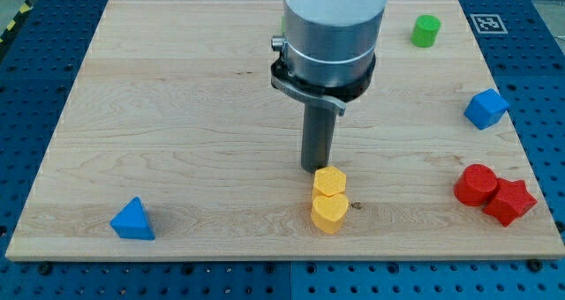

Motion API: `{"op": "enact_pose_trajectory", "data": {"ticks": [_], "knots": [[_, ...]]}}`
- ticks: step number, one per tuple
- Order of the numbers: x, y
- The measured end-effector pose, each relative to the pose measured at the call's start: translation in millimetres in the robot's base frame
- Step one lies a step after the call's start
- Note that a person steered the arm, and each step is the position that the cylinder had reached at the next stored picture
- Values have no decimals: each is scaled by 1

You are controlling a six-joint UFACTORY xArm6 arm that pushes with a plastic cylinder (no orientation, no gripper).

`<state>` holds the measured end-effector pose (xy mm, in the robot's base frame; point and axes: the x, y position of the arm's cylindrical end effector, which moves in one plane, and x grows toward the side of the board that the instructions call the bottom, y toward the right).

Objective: Move your arm towards the blue triangle

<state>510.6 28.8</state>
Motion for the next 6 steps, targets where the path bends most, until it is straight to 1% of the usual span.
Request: {"op": "enact_pose_trajectory", "data": {"ticks": [1,2,3,4,5,6], "knots": [[-19,-48],[-21,-125],[-20,-213],[-1,-282],[57,-292],[107,-256]]}}
